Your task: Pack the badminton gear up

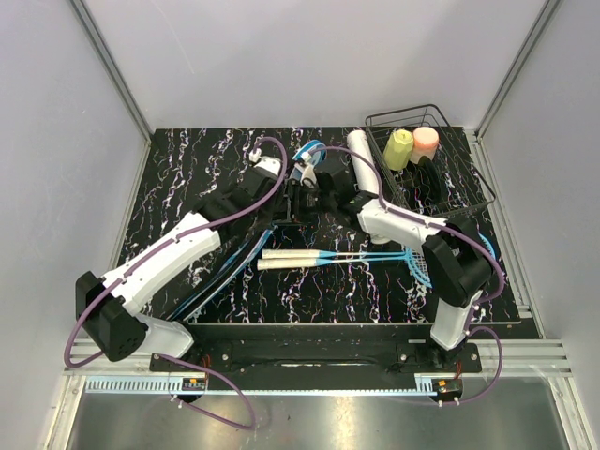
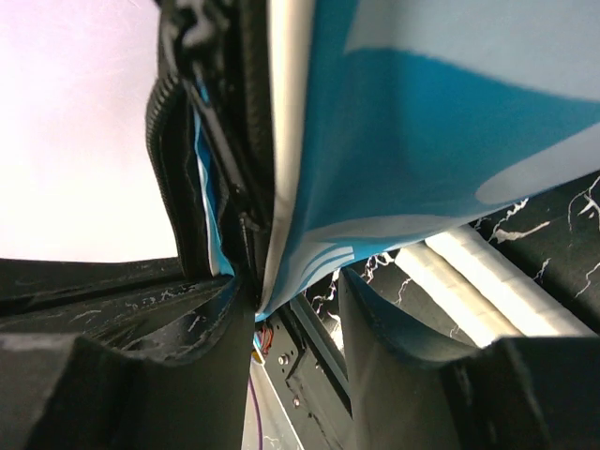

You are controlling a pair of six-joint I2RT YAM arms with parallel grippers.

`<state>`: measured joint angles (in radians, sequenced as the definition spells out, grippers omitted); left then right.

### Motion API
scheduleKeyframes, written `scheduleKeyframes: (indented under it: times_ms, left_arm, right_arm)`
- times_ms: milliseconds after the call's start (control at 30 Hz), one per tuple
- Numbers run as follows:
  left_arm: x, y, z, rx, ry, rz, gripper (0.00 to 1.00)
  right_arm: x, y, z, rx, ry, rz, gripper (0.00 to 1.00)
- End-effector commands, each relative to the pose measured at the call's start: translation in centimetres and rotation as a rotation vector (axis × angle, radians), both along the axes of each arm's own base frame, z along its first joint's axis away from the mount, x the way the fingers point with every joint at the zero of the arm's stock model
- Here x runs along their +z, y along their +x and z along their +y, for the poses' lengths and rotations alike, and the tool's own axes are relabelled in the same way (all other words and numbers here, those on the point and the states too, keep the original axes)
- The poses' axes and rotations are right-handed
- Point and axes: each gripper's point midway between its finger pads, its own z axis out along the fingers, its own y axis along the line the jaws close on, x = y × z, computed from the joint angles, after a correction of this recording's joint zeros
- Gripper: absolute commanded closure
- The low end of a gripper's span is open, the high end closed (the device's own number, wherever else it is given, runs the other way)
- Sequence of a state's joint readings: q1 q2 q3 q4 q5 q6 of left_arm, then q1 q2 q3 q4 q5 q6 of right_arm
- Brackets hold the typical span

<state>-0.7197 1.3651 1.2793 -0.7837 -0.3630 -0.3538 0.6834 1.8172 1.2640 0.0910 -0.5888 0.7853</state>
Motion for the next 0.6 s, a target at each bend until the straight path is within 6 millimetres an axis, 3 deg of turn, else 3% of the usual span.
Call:
scheduleKeyframes:
  times_ms: [0,200,267,300,367,400,500,567]
  left_arm:
    - [4.5,1.5,-1.4,0.042,-0.130,-0.103,1.00]
    - [4.6,1.7,0.1,0.090,-0.068,-0.126,1.00]
    - [4.5,1.8,1.2,0.117,-0.021,-0.140,1.00]
    - [4.1,1.8,1.6,0.122,-0.003,-0.138,1.00]
    - [3.7,1.7,2.1,0.132,0.018,-0.141,1.00]
    - [3.3,1.6,2.4,0.133,0.031,-0.134,1.00]
    - [2.3,1.5,3.0,0.135,0.052,-0.112,1.00]
    - [1.5,1.5,3.5,0.136,0.060,-0.084,0.91]
  right_arm:
    - [-0.7,-0.3,1.5,-0.049,-0.102,-0.007,0.54]
    - [-1.4,-0.1,2.2,-0.135,-0.194,-0.039,0.58]
    - [-1.2,0.2,2.1,-0.148,-0.198,-0.061,0.68]
    - [-1.0,0.4,2.0,-0.154,-0.200,-0.076,0.79]
    - [-0.2,0.8,1.9,-0.160,-0.202,-0.118,0.89]
    - [-0.1,0.9,1.9,-0.157,-0.203,-0.131,1.00]
    - [1.2,0.9,2.0,-0.136,-0.184,-0.175,1.00]
    - [2.4,0.8,2.2,-0.119,-0.142,-0.198,1.00]
